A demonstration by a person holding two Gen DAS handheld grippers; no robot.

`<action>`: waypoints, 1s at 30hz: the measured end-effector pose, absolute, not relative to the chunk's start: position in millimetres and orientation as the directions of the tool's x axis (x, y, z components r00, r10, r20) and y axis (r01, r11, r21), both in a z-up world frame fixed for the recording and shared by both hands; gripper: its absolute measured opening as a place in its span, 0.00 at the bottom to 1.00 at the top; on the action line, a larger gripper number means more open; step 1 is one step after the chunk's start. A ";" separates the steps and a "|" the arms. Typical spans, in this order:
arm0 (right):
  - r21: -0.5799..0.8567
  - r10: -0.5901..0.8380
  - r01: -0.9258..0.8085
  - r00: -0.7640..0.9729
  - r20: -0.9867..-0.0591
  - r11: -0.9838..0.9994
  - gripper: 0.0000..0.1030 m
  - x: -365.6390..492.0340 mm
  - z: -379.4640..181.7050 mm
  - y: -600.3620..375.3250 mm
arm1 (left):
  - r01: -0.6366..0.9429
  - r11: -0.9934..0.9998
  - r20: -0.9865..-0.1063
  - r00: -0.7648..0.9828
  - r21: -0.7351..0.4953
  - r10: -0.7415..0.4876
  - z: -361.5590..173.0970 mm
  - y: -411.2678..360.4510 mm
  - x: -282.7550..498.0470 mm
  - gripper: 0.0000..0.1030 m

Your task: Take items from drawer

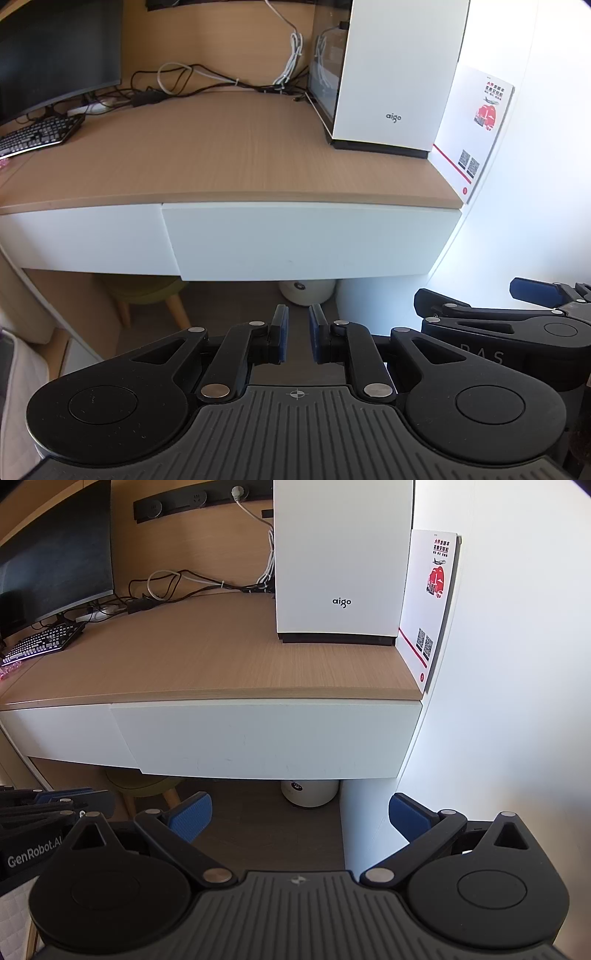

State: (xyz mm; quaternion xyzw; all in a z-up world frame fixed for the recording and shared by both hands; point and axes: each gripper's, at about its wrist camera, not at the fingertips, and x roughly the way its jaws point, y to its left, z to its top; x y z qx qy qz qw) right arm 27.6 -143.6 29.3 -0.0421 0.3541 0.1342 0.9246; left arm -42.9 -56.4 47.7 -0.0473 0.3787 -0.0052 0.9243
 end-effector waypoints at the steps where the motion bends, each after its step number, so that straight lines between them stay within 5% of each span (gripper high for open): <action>1: 0.018 0.219 -0.279 0.713 -0.666 0.960 1.00 27.3 29.4 -143.6 | -0.026 0.995 -0.700 0.713 -0.091 -0.045 47.8 -56.5 -42.9 0.14; 30: 0.022 0.223 -0.283 0.704 -0.674 0.959 1.00 29.5 30.6 -141.9 | -0.023 0.996 -0.707 0.705 -0.090 -0.048 47.7 -56.0 -43.1 0.14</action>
